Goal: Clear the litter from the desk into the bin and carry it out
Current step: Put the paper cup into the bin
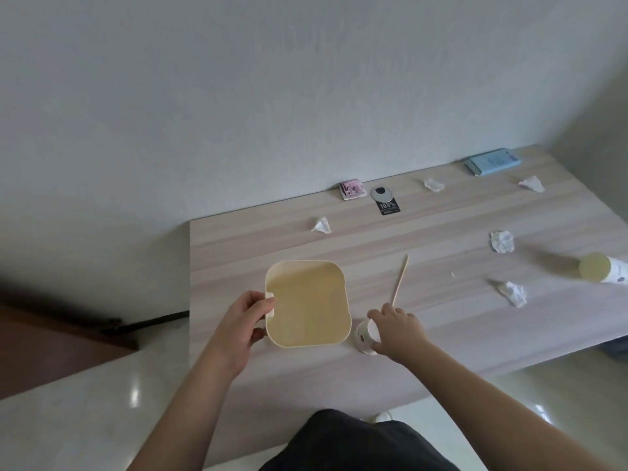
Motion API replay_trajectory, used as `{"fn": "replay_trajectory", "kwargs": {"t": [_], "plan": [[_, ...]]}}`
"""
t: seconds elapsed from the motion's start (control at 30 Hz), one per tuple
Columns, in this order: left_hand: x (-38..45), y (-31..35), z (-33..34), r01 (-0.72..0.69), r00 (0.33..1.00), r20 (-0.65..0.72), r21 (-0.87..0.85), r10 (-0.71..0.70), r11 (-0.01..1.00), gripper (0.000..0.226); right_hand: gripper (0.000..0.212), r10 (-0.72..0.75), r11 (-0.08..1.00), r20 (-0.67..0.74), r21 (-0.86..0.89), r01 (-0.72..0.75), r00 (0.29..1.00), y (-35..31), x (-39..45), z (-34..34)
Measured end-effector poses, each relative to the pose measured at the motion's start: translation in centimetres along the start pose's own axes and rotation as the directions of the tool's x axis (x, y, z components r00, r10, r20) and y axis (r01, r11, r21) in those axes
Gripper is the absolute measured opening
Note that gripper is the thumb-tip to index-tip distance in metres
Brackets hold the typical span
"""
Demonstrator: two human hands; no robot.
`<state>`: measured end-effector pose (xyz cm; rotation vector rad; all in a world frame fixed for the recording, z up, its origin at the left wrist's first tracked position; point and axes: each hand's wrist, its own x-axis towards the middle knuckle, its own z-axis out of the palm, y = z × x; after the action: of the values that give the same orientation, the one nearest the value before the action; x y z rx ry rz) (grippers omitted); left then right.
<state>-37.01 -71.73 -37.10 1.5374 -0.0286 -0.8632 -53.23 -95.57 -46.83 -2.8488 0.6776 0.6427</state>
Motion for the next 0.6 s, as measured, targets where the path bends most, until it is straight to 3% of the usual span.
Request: {"fn": "replay_trajectory", "kwargs": {"t": [0.1, 0.17, 0.27, 0.37, 0.43, 0.5, 0.53, 0.6], "plan": [[0.1, -0.8, 0.8, -0.009, 0.999, -0.044, -0.030, 0.008, 1.000, 0.025, 0.057, 0.029, 0.990, -0.054, 0.143, -0.021, 0.998, 1.7, 0.4, -1.5], [0.0, -1.4, 1.4, -0.018, 0.997, -0.082, -0.038, 0.015, 0.999, 0.017, 0.058, 0.073, 0.944, -0.150, 0.330, -0.019, 0.986, 2.8, 0.3, -2.8], [-0.4, -1.9, 2.1, -0.029, 0.991, -0.136, -0.052, 0.022, 0.998, 0.022, 0.051, 0.184, 0.721, -0.200, 0.693, 0.006, 0.962, 4.1, -0.2, -5.1], [-0.3, -2.4, 2.3, -0.030, 0.982, -0.189, -0.099, 0.011, 0.995, 0.011, 0.034, 0.241, 0.368, -0.177, 0.927, 0.079, 0.954, 4.4, -0.9, -6.8], [-0.3, -2.6, 2.3, -0.030, 0.977, -0.215, -0.125, 0.002, 0.992, 0.007, 0.029, 0.175, -0.013, -0.137, 0.990, 0.141, 0.975, 3.8, -1.1, -7.4], [-0.6, -2.6, 2.3, -0.022, 0.975, -0.220, -0.125, -0.006, 0.992, 0.007, 0.032, 0.026, -0.432, -0.106, 0.896, 0.107, 0.994, 3.0, -1.5, -7.9], [-0.7, -2.7, 2.3, -0.016, 0.976, -0.219, -0.122, -0.011, 0.992, 0.007, 0.038, -0.059, -0.582, -0.106, 0.812, 0.053, 0.993, 2.6, -1.8, -8.1], [-1.0, -2.8, 2.3, -0.009, 0.977, -0.215, -0.120, -0.017, 0.993, 0.008, 0.054, -0.212, -0.731, -0.157, 0.681, -0.050, 0.964, 2.0, -2.3, -8.4]]}}
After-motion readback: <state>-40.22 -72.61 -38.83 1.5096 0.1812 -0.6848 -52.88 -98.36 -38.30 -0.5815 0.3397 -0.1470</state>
